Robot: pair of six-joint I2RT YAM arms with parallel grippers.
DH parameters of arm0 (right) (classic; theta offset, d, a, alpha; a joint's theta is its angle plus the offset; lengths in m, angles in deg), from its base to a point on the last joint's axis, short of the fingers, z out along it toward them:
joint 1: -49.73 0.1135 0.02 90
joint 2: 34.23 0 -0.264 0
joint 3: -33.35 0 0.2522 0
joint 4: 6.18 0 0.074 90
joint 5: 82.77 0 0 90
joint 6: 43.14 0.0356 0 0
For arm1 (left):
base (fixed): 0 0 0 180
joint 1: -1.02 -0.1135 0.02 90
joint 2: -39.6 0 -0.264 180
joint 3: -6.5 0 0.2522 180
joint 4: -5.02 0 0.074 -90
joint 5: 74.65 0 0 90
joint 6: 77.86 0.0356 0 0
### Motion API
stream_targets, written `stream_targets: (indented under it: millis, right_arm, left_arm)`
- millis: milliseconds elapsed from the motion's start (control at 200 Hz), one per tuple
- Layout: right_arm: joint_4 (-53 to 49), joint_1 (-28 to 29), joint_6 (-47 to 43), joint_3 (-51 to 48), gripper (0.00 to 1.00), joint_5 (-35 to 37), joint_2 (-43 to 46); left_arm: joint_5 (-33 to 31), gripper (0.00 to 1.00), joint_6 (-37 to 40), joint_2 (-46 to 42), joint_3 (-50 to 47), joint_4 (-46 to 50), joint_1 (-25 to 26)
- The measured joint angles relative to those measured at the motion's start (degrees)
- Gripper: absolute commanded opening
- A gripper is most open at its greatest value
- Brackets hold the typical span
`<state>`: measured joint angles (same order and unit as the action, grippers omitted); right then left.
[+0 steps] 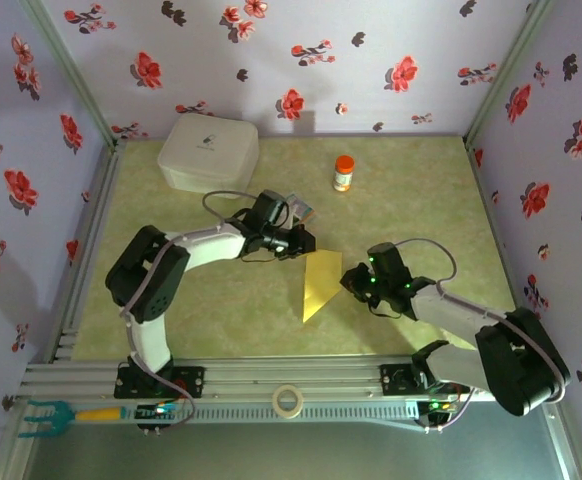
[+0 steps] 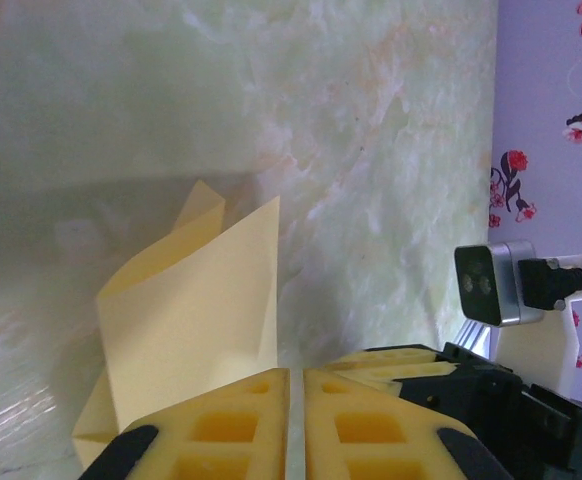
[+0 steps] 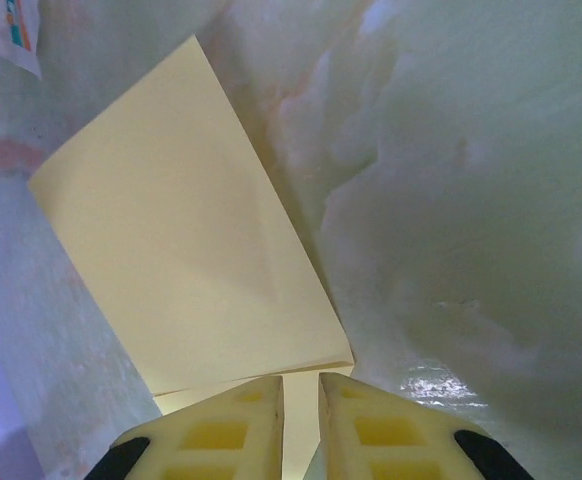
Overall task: Fold a paper plane with a square sheet of paper (pick it up from the middle)
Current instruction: Fold the wing for the fifth time at the center of the table.
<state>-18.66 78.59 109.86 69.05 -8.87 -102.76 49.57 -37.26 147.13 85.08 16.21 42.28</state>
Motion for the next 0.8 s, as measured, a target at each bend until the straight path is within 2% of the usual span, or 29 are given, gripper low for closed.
stream_targets:
  millis: [175,430,570,800]
  right_arm:
    - [1.4,0.0,0.0,0.0,0.19,-1.0,-1.7]
    - [1.4,0.0,0.0,0.0,0.26,-1.7,-2.0]
    - [1.6,0.0,0.0,0.0,0.36,-2.4,-2.8]
    - [5.0,-0.6,0.2,0.0,0.38,-5.7,-6.4]
  left_arm:
    - [0.6,0.09,0.0,3.4,0.9,0.0,0.4]
    - [0.5,0.06,0.0,6.3,0.0,0.7,0.1]
    - [0.5,0.06,-0.1,7.2,-1.9,-0.2,-0.6]
    - [1.4,0.06,-1.1,7.5,-3.7,-3.1,-1.3]
